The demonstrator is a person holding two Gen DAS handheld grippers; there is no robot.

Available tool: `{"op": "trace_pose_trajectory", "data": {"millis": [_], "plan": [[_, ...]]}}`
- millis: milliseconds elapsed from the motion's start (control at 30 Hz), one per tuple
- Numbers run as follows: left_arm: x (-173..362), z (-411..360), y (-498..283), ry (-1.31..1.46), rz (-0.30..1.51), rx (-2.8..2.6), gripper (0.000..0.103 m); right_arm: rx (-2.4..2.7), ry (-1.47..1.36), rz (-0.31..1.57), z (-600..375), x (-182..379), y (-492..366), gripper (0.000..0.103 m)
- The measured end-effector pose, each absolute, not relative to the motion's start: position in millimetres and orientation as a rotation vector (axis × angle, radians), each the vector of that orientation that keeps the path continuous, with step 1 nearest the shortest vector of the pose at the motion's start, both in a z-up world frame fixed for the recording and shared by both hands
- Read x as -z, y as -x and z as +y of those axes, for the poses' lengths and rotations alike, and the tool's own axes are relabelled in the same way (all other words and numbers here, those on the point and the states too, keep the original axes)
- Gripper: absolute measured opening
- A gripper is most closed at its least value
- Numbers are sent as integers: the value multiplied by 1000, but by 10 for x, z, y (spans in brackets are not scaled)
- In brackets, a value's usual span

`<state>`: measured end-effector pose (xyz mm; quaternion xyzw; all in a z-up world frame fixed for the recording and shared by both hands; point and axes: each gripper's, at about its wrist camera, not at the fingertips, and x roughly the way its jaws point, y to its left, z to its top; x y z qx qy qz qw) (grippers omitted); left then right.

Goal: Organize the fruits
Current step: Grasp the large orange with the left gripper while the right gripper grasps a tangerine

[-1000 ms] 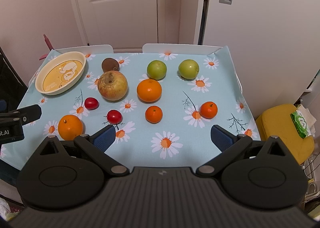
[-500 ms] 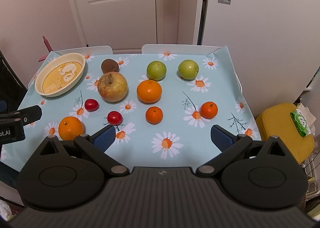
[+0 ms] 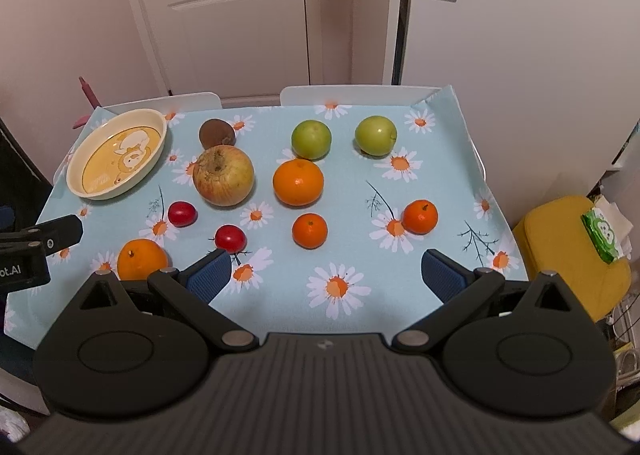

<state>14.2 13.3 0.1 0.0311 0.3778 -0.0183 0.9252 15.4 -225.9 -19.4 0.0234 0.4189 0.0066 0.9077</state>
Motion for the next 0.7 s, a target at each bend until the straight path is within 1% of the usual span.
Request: {"op": "trace_pose_trajectory", "data": {"millis": [167, 300, 633, 700], "plan": [[101, 123, -218, -103, 792, 69, 103, 0, -43, 888, -2225, 326, -231, 103], [256, 127, -276, -79, 808, 88, 103, -14, -23, 892, -2242, 466, -274, 103], [693, -42, -338, -53, 822, -33, 102, -207, 33, 879, -2411, 857, -613, 103], [791, -89, -354, -48, 825, -64, 99, -246, 63, 866, -2418, 926, -689, 103]]}}
